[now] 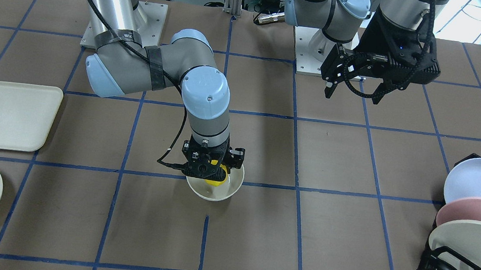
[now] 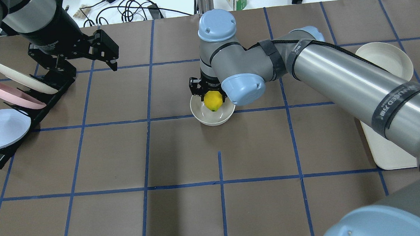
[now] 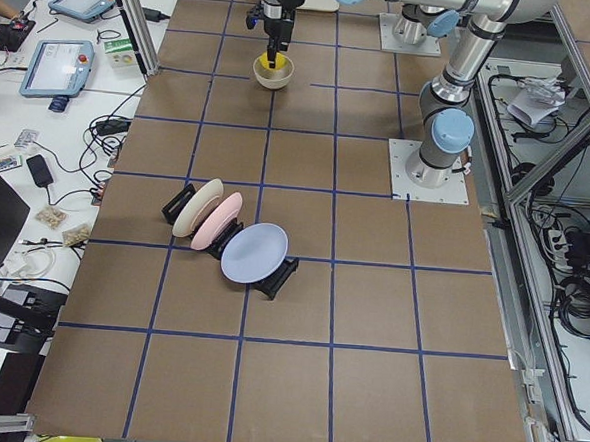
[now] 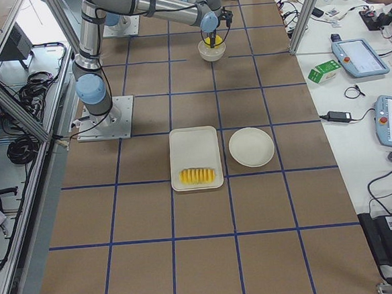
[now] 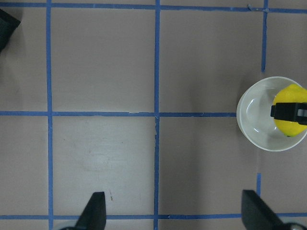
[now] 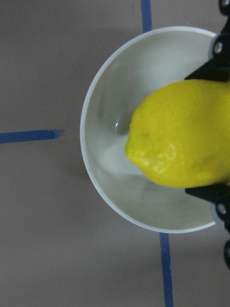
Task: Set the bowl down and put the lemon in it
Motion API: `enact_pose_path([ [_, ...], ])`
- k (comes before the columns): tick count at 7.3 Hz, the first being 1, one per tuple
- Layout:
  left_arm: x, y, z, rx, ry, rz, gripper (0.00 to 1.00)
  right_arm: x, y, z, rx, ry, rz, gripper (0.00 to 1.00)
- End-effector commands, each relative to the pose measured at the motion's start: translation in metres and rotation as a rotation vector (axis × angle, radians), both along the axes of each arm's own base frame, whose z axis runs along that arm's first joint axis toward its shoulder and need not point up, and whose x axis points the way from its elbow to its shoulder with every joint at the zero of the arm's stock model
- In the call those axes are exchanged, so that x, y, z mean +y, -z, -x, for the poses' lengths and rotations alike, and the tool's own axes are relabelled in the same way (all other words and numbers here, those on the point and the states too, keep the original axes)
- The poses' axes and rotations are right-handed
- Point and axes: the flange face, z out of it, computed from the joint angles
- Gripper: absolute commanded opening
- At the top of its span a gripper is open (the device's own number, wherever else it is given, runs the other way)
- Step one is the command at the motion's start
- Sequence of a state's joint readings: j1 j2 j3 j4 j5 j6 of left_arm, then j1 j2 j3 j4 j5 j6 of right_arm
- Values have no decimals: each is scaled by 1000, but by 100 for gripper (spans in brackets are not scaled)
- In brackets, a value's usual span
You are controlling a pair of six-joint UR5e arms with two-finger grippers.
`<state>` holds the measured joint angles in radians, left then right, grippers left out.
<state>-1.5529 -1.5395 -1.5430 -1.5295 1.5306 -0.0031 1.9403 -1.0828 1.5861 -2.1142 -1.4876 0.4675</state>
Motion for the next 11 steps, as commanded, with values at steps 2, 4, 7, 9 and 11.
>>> enact_pose_path([
  [2, 1, 2, 1, 1, 1, -4, 100, -1, 20, -3, 12, -3, -29, 45],
  [4, 2, 0, 1, 3, 0, -1, 100, -1, 22, -2, 18, 0, -28, 99],
  [7, 4, -2, 0, 1, 0, 4, 100, -4, -2, 5, 16, 11, -1, 100],
  [9, 4, -2, 1, 4, 2, 4, 100, 6, -60, 33, 32, 44, -2, 100],
  [11, 3, 0, 0, 6, -1, 1, 100, 4, -119, 92, 35, 116, 41, 100],
])
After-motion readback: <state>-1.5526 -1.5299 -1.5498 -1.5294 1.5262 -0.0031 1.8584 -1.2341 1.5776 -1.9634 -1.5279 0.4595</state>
